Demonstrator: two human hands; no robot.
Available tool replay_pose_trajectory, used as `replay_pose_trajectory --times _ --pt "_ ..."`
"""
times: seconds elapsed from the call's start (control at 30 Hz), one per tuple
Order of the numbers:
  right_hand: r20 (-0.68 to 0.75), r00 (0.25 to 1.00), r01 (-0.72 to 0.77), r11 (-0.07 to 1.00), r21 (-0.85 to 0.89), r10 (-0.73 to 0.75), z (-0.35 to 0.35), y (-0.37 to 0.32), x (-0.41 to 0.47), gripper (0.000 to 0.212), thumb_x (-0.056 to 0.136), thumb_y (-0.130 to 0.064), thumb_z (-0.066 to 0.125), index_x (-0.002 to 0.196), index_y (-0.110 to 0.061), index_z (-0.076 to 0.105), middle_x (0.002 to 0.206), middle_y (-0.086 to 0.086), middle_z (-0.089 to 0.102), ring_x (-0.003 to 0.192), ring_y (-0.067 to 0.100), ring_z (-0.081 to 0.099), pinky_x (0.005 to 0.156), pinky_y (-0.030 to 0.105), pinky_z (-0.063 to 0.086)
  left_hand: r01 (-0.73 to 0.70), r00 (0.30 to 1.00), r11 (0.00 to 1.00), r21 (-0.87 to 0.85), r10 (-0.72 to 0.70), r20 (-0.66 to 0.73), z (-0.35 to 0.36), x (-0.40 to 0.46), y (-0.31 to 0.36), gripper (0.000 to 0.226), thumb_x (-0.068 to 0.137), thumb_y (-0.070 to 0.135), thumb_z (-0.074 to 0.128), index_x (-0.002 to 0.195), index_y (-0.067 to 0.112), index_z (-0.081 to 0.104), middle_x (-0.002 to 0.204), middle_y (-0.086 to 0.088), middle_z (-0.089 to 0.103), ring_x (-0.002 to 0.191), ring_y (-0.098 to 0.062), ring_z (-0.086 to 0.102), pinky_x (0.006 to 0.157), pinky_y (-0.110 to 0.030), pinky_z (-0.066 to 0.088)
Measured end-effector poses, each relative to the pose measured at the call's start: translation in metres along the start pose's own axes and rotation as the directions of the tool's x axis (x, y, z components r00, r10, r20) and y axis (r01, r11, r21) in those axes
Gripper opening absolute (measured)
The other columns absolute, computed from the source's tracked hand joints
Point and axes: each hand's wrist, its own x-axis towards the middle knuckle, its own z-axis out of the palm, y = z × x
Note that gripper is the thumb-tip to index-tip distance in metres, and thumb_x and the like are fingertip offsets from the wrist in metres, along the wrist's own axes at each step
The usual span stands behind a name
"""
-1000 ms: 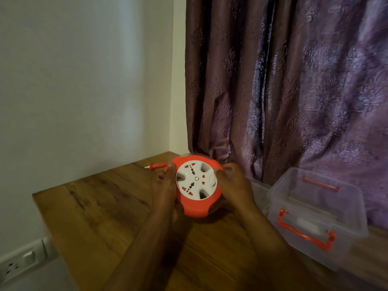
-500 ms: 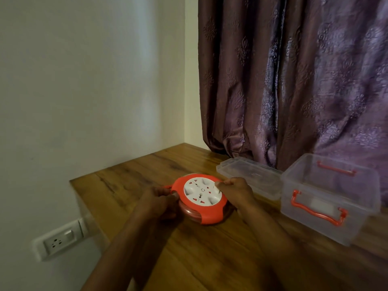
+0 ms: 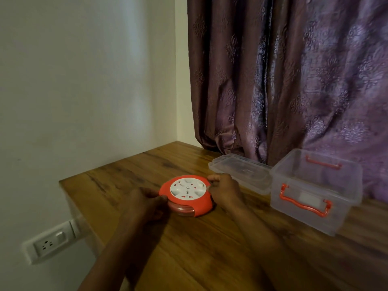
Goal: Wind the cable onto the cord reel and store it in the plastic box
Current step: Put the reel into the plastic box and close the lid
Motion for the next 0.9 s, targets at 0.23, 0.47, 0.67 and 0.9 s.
replay_pose_trajectory --times 0.23,0.47,0.67,0.9 --pt "-0.157 0.942 0.272 0.950 -0.154 -0.295 -0.099 -0.041 -0.007 0.020 0.089 -0.020 0.055 0.099 -0.027 0.072 0.101 -0.001 0.071 0.089 0.016 0.064 0.086 0.031 0.050 -0.705 0.674 0.560 0.435 0.720 0.167 0.056 -0.046 0.055 0.029 0.090 0.035 0.062 0.117 0.025 0.067 0.109 0.001 0.073 0.093 -0.019 0.067 0.080 -0.035 0.054" --pt "-0.262 0.958 -0.057 0.810 -0.583 -0.121 -0.197 0.002 -0.007 0.023 0.087 -0.020 0.050 0.102 -0.024 0.067 0.118 0.017 0.060 0.102 0.039 0.057 0.085 0.039 0.048 -0.912 0.373 0.161 0.377 0.705 0.603 0.181 -0.065 0.098 0.068 0.088 0.031 0.064 0.149 0.022 0.035 0.154 -0.005 0.037 0.139 -0.030 0.030 0.103 -0.053 0.042" --pt "-0.306 0.952 -0.178 0.805 -0.566 -0.005 -0.239 0.059 -0.022 0.041 0.086 -0.024 0.057 0.126 -0.023 0.055 0.131 0.012 0.055 0.116 0.034 0.052 0.094 0.038 0.042 -0.933 0.304 0.125 0.336 0.775 0.554 0.153 -0.074 0.091 0.042 0.089 0.016 0.058 0.131 0.022 0.057 0.126 -0.005 0.062 0.121 -0.028 0.046 0.088 -0.046 0.051" --pt "-0.147 0.984 -0.155 0.895 -0.418 0.102 -0.235 0.063 -0.028 0.033 0.087 -0.021 0.058 0.120 -0.023 0.060 0.125 0.011 0.059 0.109 0.029 0.055 0.084 0.027 0.044 -0.956 0.244 0.119 0.268 0.833 0.498 0.040 -0.117 0.040 0.041 0.082 0.017 0.071 0.120 0.030 0.065 0.119 0.009 0.067 0.114 -0.015 0.055 0.085 -0.029 0.053"
